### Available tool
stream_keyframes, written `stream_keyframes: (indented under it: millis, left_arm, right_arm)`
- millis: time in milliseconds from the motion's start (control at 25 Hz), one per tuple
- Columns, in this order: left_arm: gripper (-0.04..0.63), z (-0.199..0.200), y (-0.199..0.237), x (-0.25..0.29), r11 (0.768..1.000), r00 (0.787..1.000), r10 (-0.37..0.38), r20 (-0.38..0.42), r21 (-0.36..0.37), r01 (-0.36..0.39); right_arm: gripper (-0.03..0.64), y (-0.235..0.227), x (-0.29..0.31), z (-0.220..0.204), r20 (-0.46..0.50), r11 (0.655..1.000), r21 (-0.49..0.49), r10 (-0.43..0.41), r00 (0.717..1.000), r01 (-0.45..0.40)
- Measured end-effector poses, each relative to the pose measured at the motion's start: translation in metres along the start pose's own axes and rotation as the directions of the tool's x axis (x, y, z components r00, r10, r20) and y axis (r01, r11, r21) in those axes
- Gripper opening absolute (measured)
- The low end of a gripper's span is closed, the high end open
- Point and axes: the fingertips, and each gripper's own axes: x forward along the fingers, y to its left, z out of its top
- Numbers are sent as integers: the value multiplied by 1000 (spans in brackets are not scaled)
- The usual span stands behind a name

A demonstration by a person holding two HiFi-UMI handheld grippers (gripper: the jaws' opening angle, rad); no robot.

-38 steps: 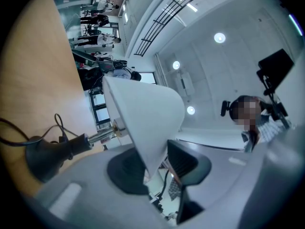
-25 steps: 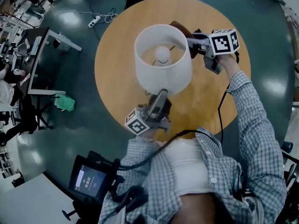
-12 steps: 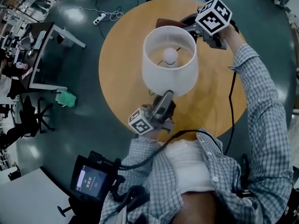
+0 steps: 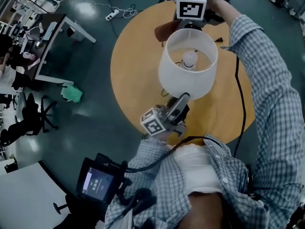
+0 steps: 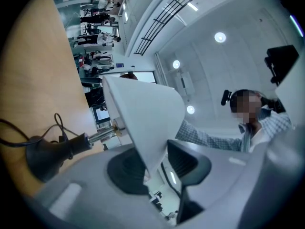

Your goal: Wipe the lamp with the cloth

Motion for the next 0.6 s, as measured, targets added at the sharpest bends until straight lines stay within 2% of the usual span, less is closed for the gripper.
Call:
stream_keyframes:
  millis: [160,320,400,480,600]
  left_arm:
    - [122,1,4,0,1000,1000,-3,-5,0,3]
    - [123,-1,5,-1,1000,1000,-4,-8,2,4]
    - [123,-2,7,-3,1000,1000,-3,-8,2,3]
    - [123,-1,9,-3,1000,1000,0,-3,-1,0]
    - [123,1,9,-2,1000,1000,7,0,0,-7]
  right_arm:
    - [110,5,15,22,-190,986,-168,-27,981,-5]
    - [110,27,27,43,-327,939,-340,-77,942,-42]
    - [110,40,35,52,-389,893,-447,-132,912,-61]
    - [110,52,47,60,-430,828,-555,-199,881,-84]
    - [110,89,58,66,-461,739,-657,-241,854,-146]
